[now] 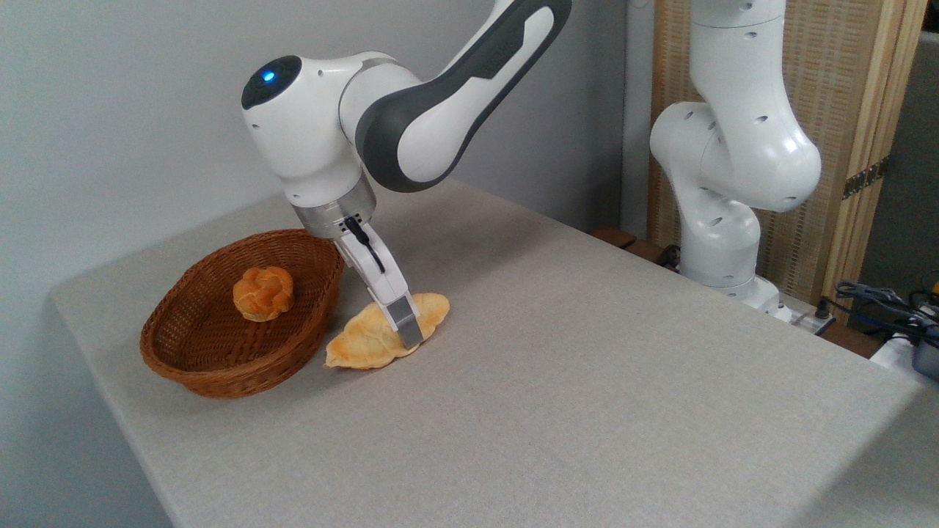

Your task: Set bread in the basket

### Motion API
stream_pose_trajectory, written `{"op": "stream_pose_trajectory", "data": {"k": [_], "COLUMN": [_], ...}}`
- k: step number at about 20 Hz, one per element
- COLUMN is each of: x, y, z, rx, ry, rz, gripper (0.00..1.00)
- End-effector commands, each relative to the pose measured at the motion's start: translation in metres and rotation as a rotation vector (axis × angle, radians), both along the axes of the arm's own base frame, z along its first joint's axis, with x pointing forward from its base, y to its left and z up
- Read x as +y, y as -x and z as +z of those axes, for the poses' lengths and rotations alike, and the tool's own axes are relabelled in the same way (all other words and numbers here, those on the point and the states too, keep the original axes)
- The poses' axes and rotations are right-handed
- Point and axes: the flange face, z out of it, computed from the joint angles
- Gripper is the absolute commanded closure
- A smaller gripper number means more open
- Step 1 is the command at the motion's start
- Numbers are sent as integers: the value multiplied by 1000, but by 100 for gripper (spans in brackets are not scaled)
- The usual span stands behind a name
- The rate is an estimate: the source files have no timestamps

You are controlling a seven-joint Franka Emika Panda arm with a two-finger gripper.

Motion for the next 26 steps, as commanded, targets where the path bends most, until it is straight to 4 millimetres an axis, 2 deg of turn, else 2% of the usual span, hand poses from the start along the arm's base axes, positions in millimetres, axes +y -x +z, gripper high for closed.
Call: {"op": "stream_pose_trajectory", "data": {"k": [1, 8, 11, 14, 18, 19, 21, 24, 26], "x": [4, 6, 9, 10, 18, 28, 29, 11, -2], "y": [-2, -2, -3, -3, -2, -6, -11, -19, -22], "z": [-1, 4, 8, 14, 44, 54, 81, 119, 129], "rx": [-14, -18, -18, -27, -17, -17, -53, -115, -137], "ry": [-1, 1, 1, 3, 2, 3, 28, 112, 145], "rz": [-9, -4, -2, -1, 5, 25, 42, 56, 63], "gripper": [65, 65, 70, 70, 70, 70, 70, 69, 66]}}
